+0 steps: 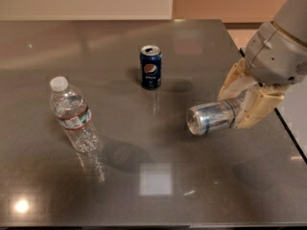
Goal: Pick redbull can
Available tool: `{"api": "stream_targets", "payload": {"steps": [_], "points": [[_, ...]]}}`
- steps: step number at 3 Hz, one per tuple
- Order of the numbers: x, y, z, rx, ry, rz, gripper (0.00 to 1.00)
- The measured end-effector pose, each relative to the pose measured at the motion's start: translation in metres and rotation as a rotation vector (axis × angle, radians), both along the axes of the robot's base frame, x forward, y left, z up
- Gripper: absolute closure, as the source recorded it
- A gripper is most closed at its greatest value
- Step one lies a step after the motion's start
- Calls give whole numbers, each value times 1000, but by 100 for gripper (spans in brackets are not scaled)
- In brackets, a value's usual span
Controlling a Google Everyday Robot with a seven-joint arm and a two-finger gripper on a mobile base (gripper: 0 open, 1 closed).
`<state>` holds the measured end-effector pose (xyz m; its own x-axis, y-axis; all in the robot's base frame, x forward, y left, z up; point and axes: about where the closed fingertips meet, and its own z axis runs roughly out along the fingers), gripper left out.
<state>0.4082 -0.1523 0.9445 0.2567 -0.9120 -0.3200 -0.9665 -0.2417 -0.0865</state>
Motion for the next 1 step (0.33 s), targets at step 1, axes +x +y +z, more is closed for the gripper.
{"api": "stream_targets", "payload": {"steps": [1], "points": [[7,3,2,9,-28,-6,100]]}}
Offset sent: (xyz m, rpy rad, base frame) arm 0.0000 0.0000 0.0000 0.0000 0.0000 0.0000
